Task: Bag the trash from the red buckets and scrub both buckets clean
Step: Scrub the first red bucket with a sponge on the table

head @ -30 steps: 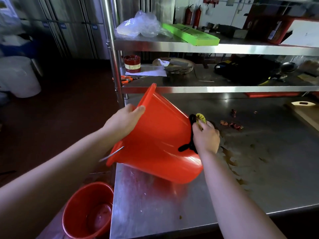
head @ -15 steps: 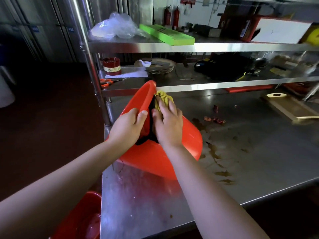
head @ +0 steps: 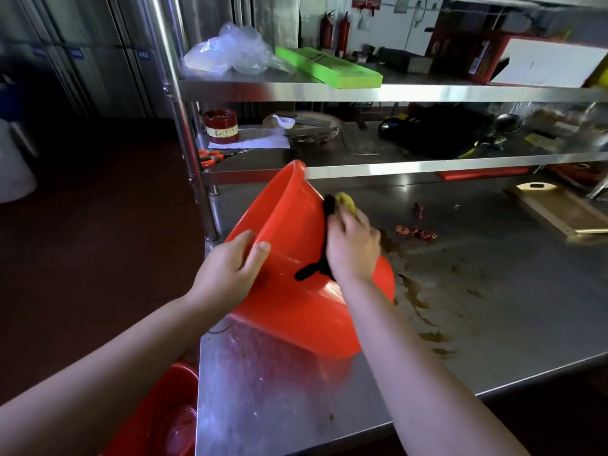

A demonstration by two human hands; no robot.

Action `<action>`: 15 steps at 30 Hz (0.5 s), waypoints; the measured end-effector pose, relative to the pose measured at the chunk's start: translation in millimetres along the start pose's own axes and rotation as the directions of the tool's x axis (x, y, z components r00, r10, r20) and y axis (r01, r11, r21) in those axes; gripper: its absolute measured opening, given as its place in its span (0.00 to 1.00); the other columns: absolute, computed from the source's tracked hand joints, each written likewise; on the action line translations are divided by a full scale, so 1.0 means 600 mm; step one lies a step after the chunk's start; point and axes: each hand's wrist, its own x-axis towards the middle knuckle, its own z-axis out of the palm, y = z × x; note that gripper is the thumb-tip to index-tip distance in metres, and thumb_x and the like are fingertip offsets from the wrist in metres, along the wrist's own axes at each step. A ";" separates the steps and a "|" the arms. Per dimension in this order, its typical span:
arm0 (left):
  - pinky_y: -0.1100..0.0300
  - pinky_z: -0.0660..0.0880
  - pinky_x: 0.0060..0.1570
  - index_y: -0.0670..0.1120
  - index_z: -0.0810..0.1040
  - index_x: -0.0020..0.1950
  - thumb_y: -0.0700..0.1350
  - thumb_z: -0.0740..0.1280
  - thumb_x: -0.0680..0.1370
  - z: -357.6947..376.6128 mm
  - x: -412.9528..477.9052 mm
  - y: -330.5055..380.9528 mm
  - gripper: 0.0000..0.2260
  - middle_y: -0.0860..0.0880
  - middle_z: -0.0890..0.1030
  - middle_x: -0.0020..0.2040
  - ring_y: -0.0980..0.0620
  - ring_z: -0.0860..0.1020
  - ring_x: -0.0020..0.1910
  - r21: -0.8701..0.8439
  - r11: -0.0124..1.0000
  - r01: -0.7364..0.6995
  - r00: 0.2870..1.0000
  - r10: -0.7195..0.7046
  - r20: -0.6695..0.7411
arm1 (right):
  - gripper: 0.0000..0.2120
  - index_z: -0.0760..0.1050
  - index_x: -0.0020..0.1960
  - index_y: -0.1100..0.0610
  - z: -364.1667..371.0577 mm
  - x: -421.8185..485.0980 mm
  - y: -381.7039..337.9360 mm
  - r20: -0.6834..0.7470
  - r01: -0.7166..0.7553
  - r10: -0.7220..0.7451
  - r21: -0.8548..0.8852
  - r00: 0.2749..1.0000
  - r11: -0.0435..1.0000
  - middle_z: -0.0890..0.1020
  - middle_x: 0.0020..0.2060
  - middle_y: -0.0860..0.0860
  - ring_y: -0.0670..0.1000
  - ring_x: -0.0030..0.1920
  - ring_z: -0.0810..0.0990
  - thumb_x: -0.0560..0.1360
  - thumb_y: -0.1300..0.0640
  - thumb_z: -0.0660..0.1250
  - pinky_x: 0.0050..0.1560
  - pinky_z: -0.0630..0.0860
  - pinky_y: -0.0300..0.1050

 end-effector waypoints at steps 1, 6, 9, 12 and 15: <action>0.42 0.74 0.39 0.40 0.75 0.51 0.63 0.52 0.73 0.001 -0.001 0.003 0.28 0.42 0.79 0.35 0.44 0.77 0.35 0.006 1.000 -0.013 1.000 0.013 0.015 | 0.19 0.70 0.68 0.41 0.007 -0.002 -0.027 -0.008 0.070 -0.070 0.013 0.998 0.997 0.68 0.70 0.44 0.58 0.59 0.69 0.78 0.47 0.56 0.62 0.65 0.51; 0.43 0.71 0.34 0.42 0.71 0.43 0.57 0.54 0.76 0.001 -0.006 -0.002 0.19 0.44 0.74 0.30 0.45 0.73 0.30 0.039 0.998 -0.056 0.998 0.055 0.025 | 0.20 0.70 0.68 0.41 0.015 0.005 -0.048 0.015 0.187 -0.189 0.070 0.982 0.980 0.68 0.70 0.42 0.51 0.64 0.66 0.77 0.44 0.56 0.65 0.66 0.49; 0.45 0.70 0.32 0.42 0.69 0.41 0.61 0.51 0.75 -0.004 -0.008 -0.013 0.22 0.46 0.72 0.28 0.46 0.72 0.28 0.058 0.995 -0.085 0.996 0.084 0.023 | 0.19 0.70 0.68 0.40 0.002 0.017 0.016 0.033 0.064 -0.067 0.071 0.997 0.995 0.70 0.69 0.43 0.52 0.66 0.67 0.78 0.44 0.56 0.63 0.67 0.49; 0.45 0.72 0.32 0.43 0.72 0.44 0.63 0.49 0.72 -0.018 -0.015 -0.029 0.25 0.47 0.74 0.29 0.48 0.74 0.29 0.120 0.985 -0.122 0.992 0.118 0.037 | 0.19 0.72 0.66 0.42 -0.017 0.017 0.095 0.065 -0.086 0.081 0.067 0.995 0.994 0.73 0.65 0.47 0.56 0.65 0.70 0.77 0.43 0.56 0.57 0.68 0.50; 0.52 0.76 0.42 0.54 0.72 0.60 0.62 0.56 0.70 -0.038 -0.002 -0.015 0.22 0.53 0.80 0.43 0.53 0.79 0.41 0.023 0.989 -0.145 0.983 0.141 0.121 | 0.22 0.74 0.64 0.45 -0.033 0.010 0.139 0.059 -0.149 0.142 0.135 0.988 0.980 0.76 0.62 0.50 0.57 0.62 0.72 0.73 0.41 0.57 0.60 0.70 0.55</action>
